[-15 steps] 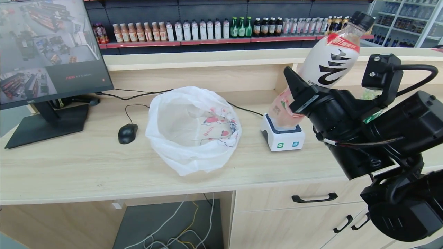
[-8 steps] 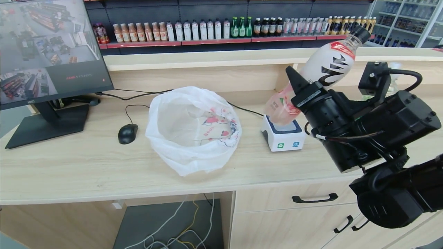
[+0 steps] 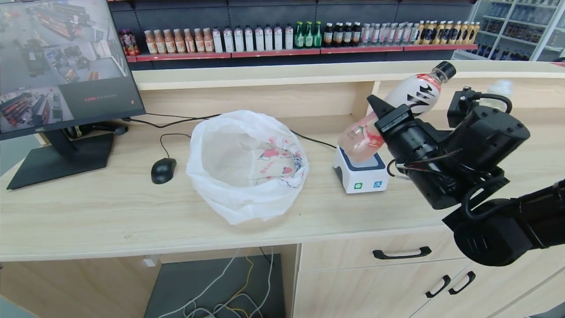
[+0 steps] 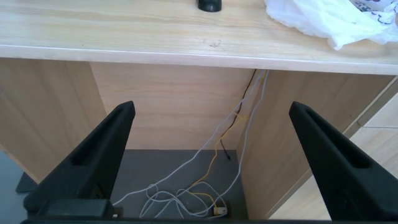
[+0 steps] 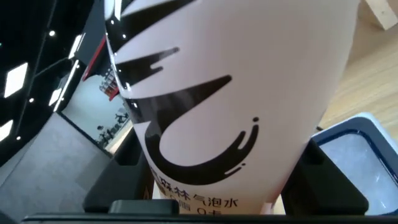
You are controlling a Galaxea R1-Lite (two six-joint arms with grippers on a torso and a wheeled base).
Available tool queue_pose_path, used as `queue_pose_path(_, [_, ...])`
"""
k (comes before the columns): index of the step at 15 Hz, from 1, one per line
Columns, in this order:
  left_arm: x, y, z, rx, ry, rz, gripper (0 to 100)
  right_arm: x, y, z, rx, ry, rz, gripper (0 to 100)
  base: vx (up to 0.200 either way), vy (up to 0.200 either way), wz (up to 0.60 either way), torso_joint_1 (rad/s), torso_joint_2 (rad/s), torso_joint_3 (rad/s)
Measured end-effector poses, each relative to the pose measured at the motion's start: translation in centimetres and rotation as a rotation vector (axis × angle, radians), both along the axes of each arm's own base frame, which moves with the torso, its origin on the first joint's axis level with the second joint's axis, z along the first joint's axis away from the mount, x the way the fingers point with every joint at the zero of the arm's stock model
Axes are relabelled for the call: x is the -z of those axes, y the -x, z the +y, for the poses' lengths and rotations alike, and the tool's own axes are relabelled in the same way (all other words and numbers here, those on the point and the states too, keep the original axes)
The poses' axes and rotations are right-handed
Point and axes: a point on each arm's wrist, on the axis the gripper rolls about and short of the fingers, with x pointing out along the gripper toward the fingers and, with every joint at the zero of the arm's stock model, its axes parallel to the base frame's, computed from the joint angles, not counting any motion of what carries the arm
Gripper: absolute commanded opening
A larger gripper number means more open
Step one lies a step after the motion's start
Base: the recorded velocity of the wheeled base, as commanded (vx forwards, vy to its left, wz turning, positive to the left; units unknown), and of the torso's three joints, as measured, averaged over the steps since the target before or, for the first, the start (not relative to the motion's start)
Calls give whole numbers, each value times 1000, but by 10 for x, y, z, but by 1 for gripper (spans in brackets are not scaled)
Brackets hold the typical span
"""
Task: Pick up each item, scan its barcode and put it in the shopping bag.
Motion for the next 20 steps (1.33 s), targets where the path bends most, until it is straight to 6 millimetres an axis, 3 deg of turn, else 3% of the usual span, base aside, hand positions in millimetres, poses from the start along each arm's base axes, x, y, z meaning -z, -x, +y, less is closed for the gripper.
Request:
queue_pose_path(7, [0,0,0,1,0,0,100,-24,-31,-3,-22,-188,129,0,0,0,0,0,0,0])
queue_pose_path(11, [0,0,0,1,0,0,100,-15,-48,-7,-19,-255,160,0,0,0,0,0,0,0])
queue_pose_path(20, [0,0,0,0,0,0,100,6,-61,-14,-10,-363,234,0,0,0,0,0,0,0])
